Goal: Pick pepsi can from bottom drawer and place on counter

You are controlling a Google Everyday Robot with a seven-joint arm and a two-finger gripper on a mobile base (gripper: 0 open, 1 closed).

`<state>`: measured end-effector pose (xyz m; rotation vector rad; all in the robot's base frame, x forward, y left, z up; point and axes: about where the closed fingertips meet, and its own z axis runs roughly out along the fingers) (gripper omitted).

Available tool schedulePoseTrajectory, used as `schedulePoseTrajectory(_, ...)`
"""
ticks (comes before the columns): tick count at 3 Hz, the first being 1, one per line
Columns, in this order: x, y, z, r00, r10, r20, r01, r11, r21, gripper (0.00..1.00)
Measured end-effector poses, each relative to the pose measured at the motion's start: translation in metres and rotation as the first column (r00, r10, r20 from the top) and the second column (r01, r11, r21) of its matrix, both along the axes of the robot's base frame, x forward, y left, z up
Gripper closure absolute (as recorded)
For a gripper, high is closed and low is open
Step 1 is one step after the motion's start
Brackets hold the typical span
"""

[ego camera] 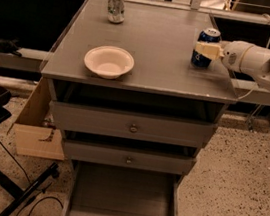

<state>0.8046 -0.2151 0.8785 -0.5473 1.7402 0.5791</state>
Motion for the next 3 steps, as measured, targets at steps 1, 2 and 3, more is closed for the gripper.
schedulePoseTrajectory(1,0.0,0.0,0.0,1.0,0.0,0.0,0.0,1.0,0.0,0.0)
schedulePoseTrajectory(2,0.0,0.0,0.0,1.0,0.0,0.0,0.0,1.0,0.0,0.0)
schedulePoseTrajectory(3,-0.003,0.005,0.027,0.9993,0.025,0.03,-0.024,1.0,-0.017,0.0)
